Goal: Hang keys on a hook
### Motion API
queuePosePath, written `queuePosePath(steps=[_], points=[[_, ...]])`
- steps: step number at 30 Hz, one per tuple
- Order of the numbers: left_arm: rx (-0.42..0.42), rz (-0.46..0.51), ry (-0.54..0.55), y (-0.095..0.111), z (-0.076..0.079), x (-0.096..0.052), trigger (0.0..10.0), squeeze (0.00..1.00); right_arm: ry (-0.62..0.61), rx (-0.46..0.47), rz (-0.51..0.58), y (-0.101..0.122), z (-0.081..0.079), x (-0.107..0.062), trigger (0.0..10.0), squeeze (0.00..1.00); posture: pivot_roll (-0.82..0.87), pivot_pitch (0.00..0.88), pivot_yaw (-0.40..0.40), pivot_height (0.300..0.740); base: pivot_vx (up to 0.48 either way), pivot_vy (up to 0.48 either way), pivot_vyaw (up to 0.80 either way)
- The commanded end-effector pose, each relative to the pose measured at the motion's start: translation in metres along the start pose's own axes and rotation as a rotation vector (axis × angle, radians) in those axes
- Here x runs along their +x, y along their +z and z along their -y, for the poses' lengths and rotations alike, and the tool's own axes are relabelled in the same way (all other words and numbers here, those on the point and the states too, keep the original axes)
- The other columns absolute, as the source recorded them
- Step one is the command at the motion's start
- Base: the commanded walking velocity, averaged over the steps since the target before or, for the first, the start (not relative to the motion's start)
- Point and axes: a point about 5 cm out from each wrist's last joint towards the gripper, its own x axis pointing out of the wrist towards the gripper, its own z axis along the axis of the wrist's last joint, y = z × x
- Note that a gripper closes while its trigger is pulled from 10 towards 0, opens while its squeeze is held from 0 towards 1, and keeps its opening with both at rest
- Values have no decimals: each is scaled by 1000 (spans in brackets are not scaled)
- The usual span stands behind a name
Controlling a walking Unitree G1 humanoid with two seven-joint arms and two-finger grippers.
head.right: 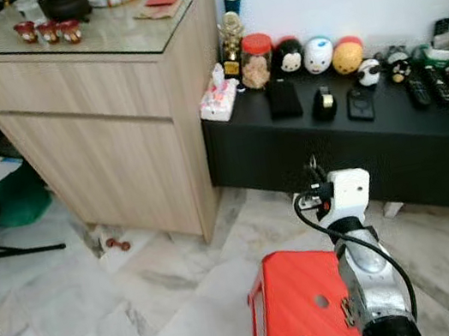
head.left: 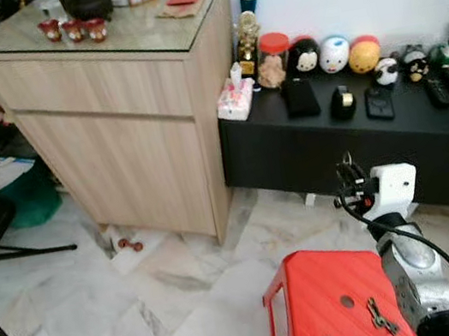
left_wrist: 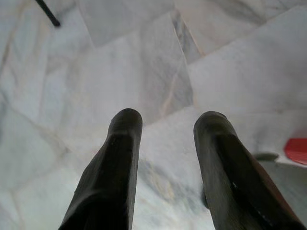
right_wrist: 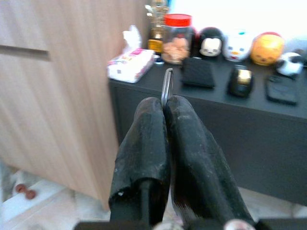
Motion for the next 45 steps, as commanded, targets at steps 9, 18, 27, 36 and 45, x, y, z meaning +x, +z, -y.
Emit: queuePosePath(steps=[9,18,27,36,45], points=[[-19,-34,-55,-7,21,-2,10000,0,-186,-2,-75,-22,34,-18,10000,0,10,0,-96,740,0,0,0],[-28,-38,-78,-6,33,-2,10000,0,-295,9,-194,-43,62,-28,10000,0,10,0,-99,740,0,0,0],[-43,-29,-81,3,38,2,10000,0,-330,13,-369,-71,64,-40,10000,0,-2,0,-81,740,-182,0,0],[-50,-11,-84,16,39,7,10000,0,-330,18,-584,-106,47,-62,10000,0,17,0,-74,740,-295,0,0],[-56,-23,-76,14,39,7,10000,0,-310,27,-657,-119,32,-70,10000,0,30,0,-82,740,-298,0,0]])
